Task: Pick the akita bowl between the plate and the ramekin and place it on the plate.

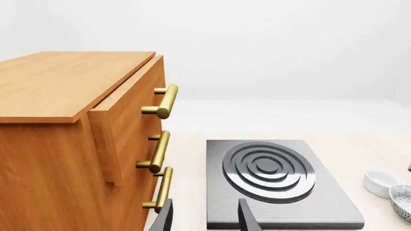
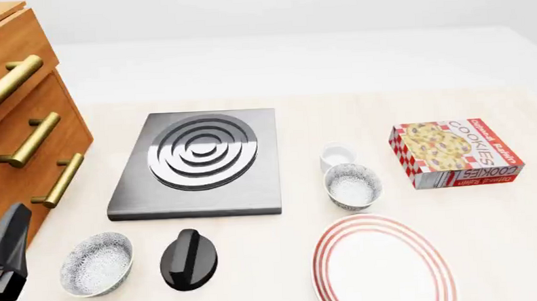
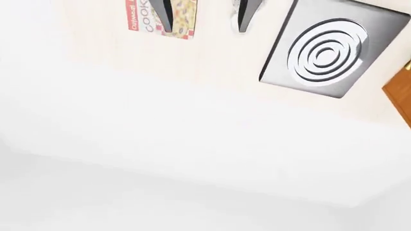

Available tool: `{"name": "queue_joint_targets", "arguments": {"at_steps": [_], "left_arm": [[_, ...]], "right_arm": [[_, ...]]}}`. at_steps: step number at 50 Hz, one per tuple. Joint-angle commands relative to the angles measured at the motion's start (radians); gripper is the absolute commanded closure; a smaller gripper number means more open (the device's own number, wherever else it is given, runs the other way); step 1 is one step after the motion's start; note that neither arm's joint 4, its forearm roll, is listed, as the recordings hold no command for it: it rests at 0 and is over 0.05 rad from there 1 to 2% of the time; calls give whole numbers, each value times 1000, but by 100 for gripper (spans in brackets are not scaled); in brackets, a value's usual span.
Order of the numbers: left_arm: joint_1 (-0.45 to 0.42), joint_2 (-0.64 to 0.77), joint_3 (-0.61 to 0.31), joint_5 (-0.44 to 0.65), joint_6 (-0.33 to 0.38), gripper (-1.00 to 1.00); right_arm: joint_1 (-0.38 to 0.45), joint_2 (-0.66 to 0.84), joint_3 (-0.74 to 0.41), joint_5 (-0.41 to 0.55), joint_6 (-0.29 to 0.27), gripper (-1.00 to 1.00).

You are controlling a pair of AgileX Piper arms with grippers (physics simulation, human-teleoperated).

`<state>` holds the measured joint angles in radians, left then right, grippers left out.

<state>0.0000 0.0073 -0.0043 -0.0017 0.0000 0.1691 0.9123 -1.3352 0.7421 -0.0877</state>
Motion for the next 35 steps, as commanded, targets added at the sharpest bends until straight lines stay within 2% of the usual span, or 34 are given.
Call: {"name": "queue_joint_targets", "arguments": {"at_steps": [1, 3, 5, 6, 7, 10, 14, 15, 24, 28, 35], "left_arm": [[0, 0, 0, 0, 0, -100], [0, 0, 0, 0, 0, -100], [0, 0, 0, 0, 0, -100], [0, 0, 0, 0, 0, -100], [0, 0, 0, 0, 0, -100], [0, 0, 0, 0, 0, -100], [0, 0, 0, 0, 0, -100], [0, 0, 0, 0, 0, -100], [0, 0, 0, 0, 0, -100], [0, 0, 0, 0, 0, -100], [0, 0, 0, 0, 0, -100]], "right_arm": [[-12, 86, -115, 115, 10, -100], [-21, 104, -132, 135, 3, -100], [-19, 128, -158, 176, 26, -100], [-32, 132, -159, 184, 0, -100], [-34, 134, -166, 187, 11, -100], [-48, 157, -160, 190, 0, -100], [-21, 205, -169, 210, 53, -100], [-32, 206, -173, 209, 43, -100], [-9, 283, -223, 243, 98, -100], [4, 308, -204, 242, 128, -100], [11, 330, -185, 224, 150, -100]]}}
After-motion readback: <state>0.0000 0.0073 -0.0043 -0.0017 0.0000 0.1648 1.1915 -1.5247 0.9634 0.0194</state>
